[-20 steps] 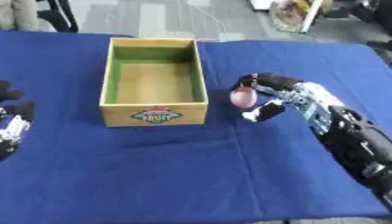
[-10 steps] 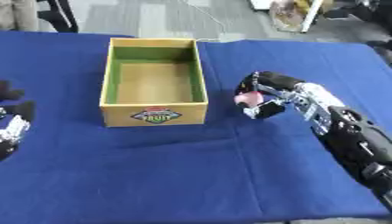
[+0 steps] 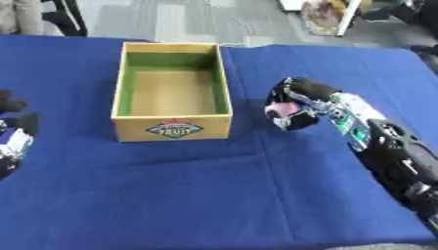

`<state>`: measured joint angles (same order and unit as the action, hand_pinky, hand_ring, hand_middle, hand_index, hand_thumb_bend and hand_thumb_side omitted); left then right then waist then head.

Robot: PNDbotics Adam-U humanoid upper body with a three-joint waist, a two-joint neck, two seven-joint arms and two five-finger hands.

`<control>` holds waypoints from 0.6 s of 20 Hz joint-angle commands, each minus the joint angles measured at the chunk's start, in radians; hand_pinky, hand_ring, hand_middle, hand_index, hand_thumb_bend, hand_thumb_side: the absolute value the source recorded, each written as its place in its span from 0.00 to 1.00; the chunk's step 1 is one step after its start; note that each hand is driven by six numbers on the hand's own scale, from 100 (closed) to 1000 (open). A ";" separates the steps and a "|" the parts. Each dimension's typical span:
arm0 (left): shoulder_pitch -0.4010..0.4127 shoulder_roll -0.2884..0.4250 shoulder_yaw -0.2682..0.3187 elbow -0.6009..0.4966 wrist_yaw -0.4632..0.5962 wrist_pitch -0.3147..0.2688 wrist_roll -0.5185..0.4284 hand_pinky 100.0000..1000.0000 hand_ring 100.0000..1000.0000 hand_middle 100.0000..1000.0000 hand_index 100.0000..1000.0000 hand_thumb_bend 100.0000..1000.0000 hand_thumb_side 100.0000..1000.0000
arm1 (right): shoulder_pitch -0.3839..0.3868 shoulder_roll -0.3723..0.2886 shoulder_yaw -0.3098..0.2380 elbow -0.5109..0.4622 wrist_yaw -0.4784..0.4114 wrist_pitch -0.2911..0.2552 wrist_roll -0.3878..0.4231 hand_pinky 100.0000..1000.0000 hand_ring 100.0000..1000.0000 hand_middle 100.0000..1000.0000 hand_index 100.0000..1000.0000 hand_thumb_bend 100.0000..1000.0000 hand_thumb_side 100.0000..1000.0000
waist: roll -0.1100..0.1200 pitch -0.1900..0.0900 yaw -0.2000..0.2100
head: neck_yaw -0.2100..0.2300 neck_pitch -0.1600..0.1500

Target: Pick up objects on the table and place them in the box.

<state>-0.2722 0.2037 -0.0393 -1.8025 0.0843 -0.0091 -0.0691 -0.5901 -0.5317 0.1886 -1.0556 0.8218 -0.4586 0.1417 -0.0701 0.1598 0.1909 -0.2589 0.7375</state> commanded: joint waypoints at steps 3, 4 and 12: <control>-0.012 0.019 0.000 -0.021 0.004 -0.002 0.002 0.59 0.70 0.49 0.67 0.33 0.03 | -0.011 -0.018 -0.010 -0.004 -0.005 0.004 -0.021 0.06 0.34 0.39 0.62 0.00 0.19 | 0.004 -0.017 -0.001 | -0.004 0.005; -0.012 0.019 0.000 -0.021 0.004 -0.002 0.002 0.59 0.70 0.49 0.67 0.33 0.03 | -0.012 -0.018 -0.010 -0.006 -0.008 0.003 -0.025 0.04 0.33 0.38 0.61 0.00 0.18 | 0.004 -0.017 -0.002 | -0.004 0.005; -0.011 0.018 0.001 -0.020 0.004 -0.002 0.003 0.59 0.70 0.49 0.67 0.33 0.03 | -0.013 -0.022 -0.008 -0.018 -0.019 -0.004 -0.042 0.00 0.30 0.34 0.55 0.00 0.15 | 0.005 -0.017 -0.004 | -0.005 0.006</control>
<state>-0.2722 0.2037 -0.0393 -1.8025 0.0843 -0.0091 -0.0689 -0.5897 -0.5317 0.1866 -1.0563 0.8120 -0.4616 0.1059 -0.0699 0.1596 0.1900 -0.2607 0.7375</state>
